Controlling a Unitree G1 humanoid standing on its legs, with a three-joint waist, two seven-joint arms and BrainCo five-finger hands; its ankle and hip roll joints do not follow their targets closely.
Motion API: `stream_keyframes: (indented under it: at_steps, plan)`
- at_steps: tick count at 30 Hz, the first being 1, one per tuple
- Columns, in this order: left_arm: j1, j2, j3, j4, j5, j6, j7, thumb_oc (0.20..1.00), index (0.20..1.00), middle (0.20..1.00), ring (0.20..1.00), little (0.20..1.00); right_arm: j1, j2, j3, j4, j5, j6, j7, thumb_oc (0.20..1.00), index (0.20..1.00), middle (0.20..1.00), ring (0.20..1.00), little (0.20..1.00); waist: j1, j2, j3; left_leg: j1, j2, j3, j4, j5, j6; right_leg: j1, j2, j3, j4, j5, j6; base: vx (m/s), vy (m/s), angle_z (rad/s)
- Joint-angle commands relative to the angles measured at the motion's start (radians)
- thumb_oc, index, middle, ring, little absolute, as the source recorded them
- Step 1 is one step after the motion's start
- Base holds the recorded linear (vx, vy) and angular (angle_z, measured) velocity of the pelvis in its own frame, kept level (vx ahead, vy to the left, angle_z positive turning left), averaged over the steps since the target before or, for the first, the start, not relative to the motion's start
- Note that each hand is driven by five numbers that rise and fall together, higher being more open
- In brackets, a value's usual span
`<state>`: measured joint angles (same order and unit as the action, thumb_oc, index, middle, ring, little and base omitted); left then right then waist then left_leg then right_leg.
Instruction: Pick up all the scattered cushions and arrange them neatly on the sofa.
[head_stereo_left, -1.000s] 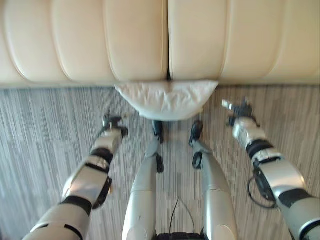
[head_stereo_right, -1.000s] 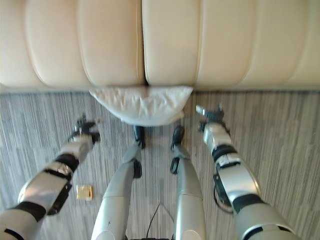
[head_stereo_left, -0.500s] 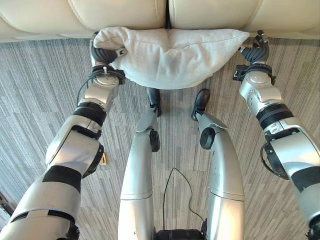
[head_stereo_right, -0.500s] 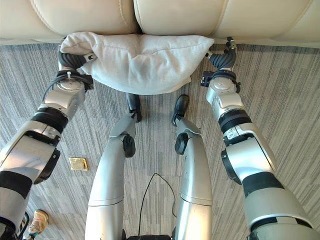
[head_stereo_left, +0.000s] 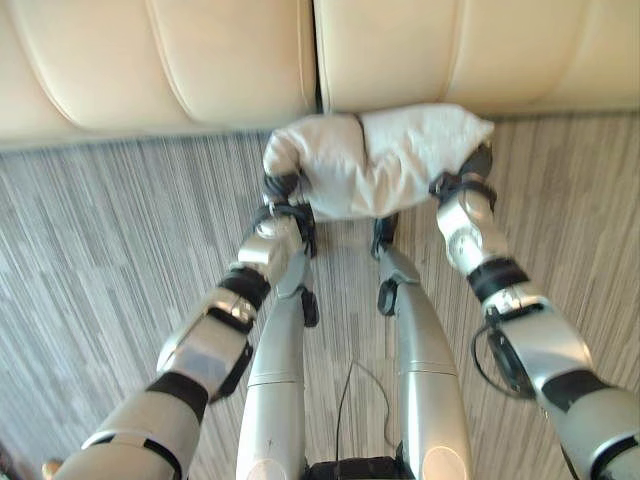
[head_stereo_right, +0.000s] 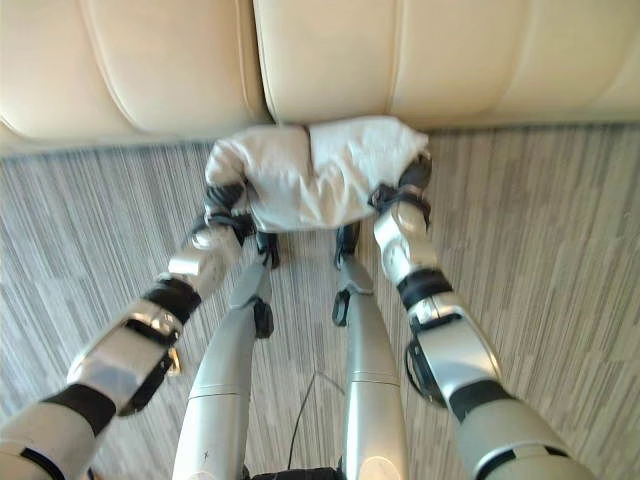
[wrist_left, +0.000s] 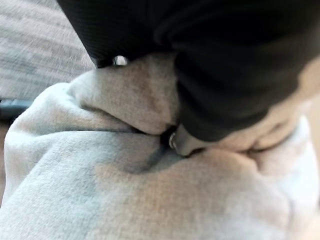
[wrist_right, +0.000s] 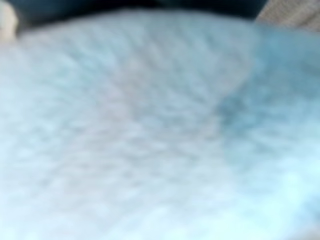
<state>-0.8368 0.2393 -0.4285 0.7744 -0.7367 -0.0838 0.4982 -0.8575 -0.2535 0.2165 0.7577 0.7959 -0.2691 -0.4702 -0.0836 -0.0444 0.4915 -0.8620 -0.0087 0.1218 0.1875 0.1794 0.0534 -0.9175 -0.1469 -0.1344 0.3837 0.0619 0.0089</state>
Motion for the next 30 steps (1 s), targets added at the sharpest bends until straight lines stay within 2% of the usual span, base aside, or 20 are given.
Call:
stream_keyframes:
  at_steps: [1, 6, 8, 14, 16, 20, 21, 22, 23, 26, 27, 28, 29, 30]
  plan:
    - [-0.023, -0.140, -0.009, -0.148, 0.058, -0.064, -0.079, 0.200, 0.200, 0.200, 0.200, 0.200, 0.048, 0.077, 0.045, -0.132, -0.063, 0.005, 0.082, 0.200, 0.200, 0.200, 0.200, 0.200, 0.034, 0.027, -0.068, 0.111, 0.006, -0.050, 0.018, -0.151, -0.108, 0.127, 0.020, -0.002, -0.107, -0.090, 0.072, 0.03, -0.048, -0.07]
    - [0.351, -0.060, 0.043, -0.471, 0.156, -0.023, -0.110, 0.200, 0.200, 0.200, 0.200, 0.200, 0.421, 0.037, 0.041, -0.371, -0.218, 0.084, 0.135, 0.200, 0.200, 0.200, 0.200, 0.200, 0.038, 0.019, -0.126, 0.416, 0.021, -0.036, -0.176, -0.109, -0.121, 0.444, 0.039, -0.038, -0.290, -0.056, 0.087, 0.11, -0.055, -0.06]
    - [0.500, -0.035, 0.072, -0.540, 0.187, -0.003, -0.134, 0.200, 0.200, 0.200, 0.200, 0.200, 0.543, 0.018, 0.042, -0.427, -0.303, 0.121, 0.165, 0.200, 0.200, 0.200, 0.200, 0.200, 0.044, 0.018, -0.158, 0.536, 0.030, -0.024, -0.260, -0.091, -0.124, 0.556, 0.051, -0.040, -0.366, -0.036, 0.094, 0.17, -0.047, -0.14]
    - [0.790, 0.052, 0.168, -0.699, 0.247, 0.030, -0.199, 0.200, 0.200, 0.200, 0.200, 0.200, 0.777, -0.087, -0.018, -0.585, -0.568, 0.202, 0.221, 0.200, 0.200, 0.200, 0.200, 0.200, 0.043, 0.016, -0.256, 0.713, 0.044, -0.007, -0.275, -0.122, -0.125, 0.764, 0.063, -0.041, -0.463, -0.037, 0.103, 0.12, -0.055, -0.05]
    - [0.885, 0.071, 0.210, -0.775, 0.250, 0.042, -0.216, 0.200, 0.200, 0.200, 0.200, 0.200, 0.874, -0.101, -0.060, -0.691, -0.617, 0.219, 0.246, 0.200, 0.200, 0.200, 0.200, 0.200, 0.042, 0.018, -0.296, 0.783, 0.047, 0.000, -0.275, -0.141, -0.114, 0.830, 0.068, -0.030, -0.464, -0.059, 0.101, 0.12, -0.061, -0.03]
    - [0.948, 0.072, 0.230, -0.822, 0.241, 0.054, -0.211, 0.200, 0.200, 0.200, 0.200, 0.200, 0.941, -0.087, -0.075, -0.778, -0.617, 0.224, 0.264, 0.200, 0.200, 0.200, 0.200, 0.200, 0.043, 0.025, -0.321, 0.842, 0.054, 0.004, -0.275, -0.155, -0.108, 0.870, 0.074, -0.021, -0.429, -0.105, 0.092, 0.11, -0.085, -0.04]
    - [0.969, 0.070, 0.235, -0.834, 0.245, 0.062, -0.204, 0.200, 0.200, 0.200, 0.200, 0.200, 0.969, -0.086, -0.072, -0.815, -0.624, 0.223, 0.265, 0.200, 0.200, 0.200, 0.200, 0.200, 0.042, 0.026, -0.313, 0.865, 0.062, -0.006, -0.258, -0.164, -0.105, 0.884, 0.082, -0.008, -0.384, -0.145, 0.078, 0.10, -0.121, -0.04]
    - [0.970, 0.070, 0.235, -0.835, 0.245, 0.062, -0.204, 0.200, 0.200, 0.200, 0.200, 0.200, 0.969, -0.086, -0.071, -0.815, -0.624, 0.223, 0.265, 0.200, 0.200, 0.200, 0.200, 0.200, 0.042, 0.025, -0.311, 0.866, 0.062, -0.006, -0.256, -0.165, -0.106, 0.884, 0.082, -0.008, -0.382, -0.147, 0.078, 0.06, -0.212, -0.01]
    - [0.993, 0.072, 0.232, -0.849, 0.264, 0.062, -0.188, 0.200, 0.200, 0.200, 0.200, 0.200, 0.982, -0.089, -0.048, -0.838, -0.625, 0.217, 0.263, 0.200, 0.200, 0.200, 0.200, 0.200, 0.046, 0.019, -0.290, 0.852, 0.072, -0.020, -0.193, -0.166, -0.107, 0.884, 0.093, 0.002, -0.344, -0.172, 0.060, 0.00, -0.122, 0.02]
    - [0.993, 0.070, 0.227, -0.844, 0.264, 0.065, -0.169, 0.200, 0.200, 0.200, 0.200, 0.200, 0.980, -0.094, -0.034, -0.857, -0.656, 0.224, 0.236, 0.200, 0.200, 0.200, 0.200, 0.200, 0.052, 0.010, -0.276, 0.829, 0.079, -0.036, -0.117, -0.164, -0.110, 0.893, 0.104, 0.003, -0.337, -0.184, 0.042, 0.04, -0.211, 0.04]
    - [1.004, 0.066, 0.234, -0.857, 0.270, 0.060, -0.156, 0.200, 0.200, 0.200, 0.200, 0.200, 0.987, -0.093, -0.028, -0.867, -0.655, 0.220, 0.232, 0.200, 0.200, 0.200, 0.200, 0.200, 0.055, 0.004, -0.269, 0.810, 0.083, -0.039, -0.059, -0.162, -0.111, 0.901, 0.111, 0.006, -0.342, -0.188, 0.033, 0.06, -0.220, 0.11]
    - [1.023, 0.058, 0.239, -0.873, 0.263, 0.057, -0.151, 0.200, 0.200, 0.200, 0.200, 0.200, 0.999, -0.104, -0.031, -0.891, -0.670, 0.222, 0.222, 0.200, 0.200, 0.200, 0.200, 0.200, 0.067, -0.002, -0.245, 0.749, 0.074, -0.062, 0.080, -0.134, -0.109, 0.925, 0.118, 0.011, -0.348, -0.204, 0.014, 0.05, -0.219, 0.09]
    - [1.023, 0.058, 0.239, -0.873, 0.263, 0.057, -0.151, 0.200, 0.200, 0.200, 0.200, 0.200, 1.000, -0.104, -0.031, -0.892, -0.670, 0.223, 0.222, 0.200, 0.200, 0.200, 0.200, 0.200, 0.065, -0.001, -0.246, 0.742, 0.076, -0.065, 0.091, -0.139, -0.110, 0.924, 0.120, 0.008, -0.348, -0.204, 0.014, 0.03, -0.202, 0.09]
    - [1.028, 0.059, 0.241, -0.881, 0.261, 0.049, -0.144, 0.200, 0.200, 0.200, 0.200, 0.200, 1.000, -0.115, -0.030, -0.897, -0.674, 0.221, 0.221, 0.200, 0.200, 0.200, 0.200, 0.200, 0.075, -0.004, -0.230, 0.701, 0.063, -0.085, 0.167, -0.120, -0.107, 0.932, 0.119, 0.008, -0.343, -0.212, 0.007, 0.00, -0.112, 0.07]
